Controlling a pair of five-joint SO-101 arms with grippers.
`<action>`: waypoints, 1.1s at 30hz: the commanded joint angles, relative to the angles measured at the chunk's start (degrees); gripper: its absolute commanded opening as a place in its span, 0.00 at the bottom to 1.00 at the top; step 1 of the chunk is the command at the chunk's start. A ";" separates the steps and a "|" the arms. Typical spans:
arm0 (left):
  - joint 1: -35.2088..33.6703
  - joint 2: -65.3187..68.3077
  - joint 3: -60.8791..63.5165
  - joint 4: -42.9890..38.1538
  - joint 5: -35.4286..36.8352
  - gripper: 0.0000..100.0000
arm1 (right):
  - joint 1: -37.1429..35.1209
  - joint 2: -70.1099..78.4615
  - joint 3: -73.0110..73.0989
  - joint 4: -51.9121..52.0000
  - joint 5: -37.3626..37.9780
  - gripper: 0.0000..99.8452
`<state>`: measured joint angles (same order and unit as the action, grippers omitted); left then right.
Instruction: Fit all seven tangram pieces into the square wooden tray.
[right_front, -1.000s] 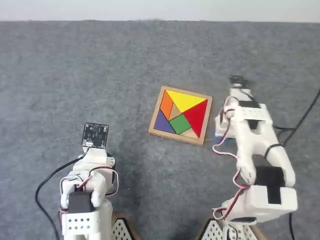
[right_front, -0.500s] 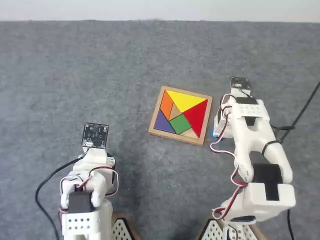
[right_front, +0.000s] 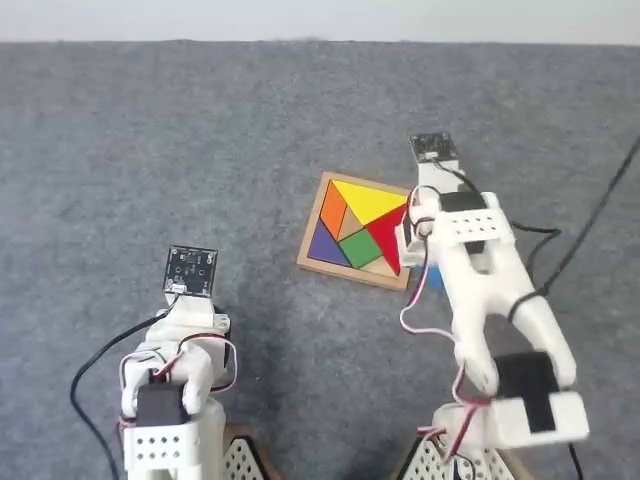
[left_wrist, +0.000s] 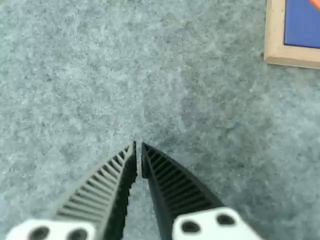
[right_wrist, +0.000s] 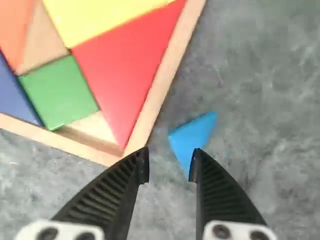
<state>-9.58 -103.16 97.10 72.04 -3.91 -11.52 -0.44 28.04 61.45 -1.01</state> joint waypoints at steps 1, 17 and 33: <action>0.26 -0.97 -0.57 0.18 -0.09 0.02 | -0.48 3.21 -4.66 -0.04 0.35 0.14; 0.26 -0.97 -0.57 0.18 -0.09 0.02 | 5.05 12.09 -8.26 -0.04 0.09 0.14; 0.26 -0.97 -0.57 0.18 -0.09 0.02 | 5.32 13.05 -8.35 0.04 0.18 0.02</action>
<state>-9.58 -103.16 97.10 72.04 -3.91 -6.51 12.92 21.80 61.45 -0.92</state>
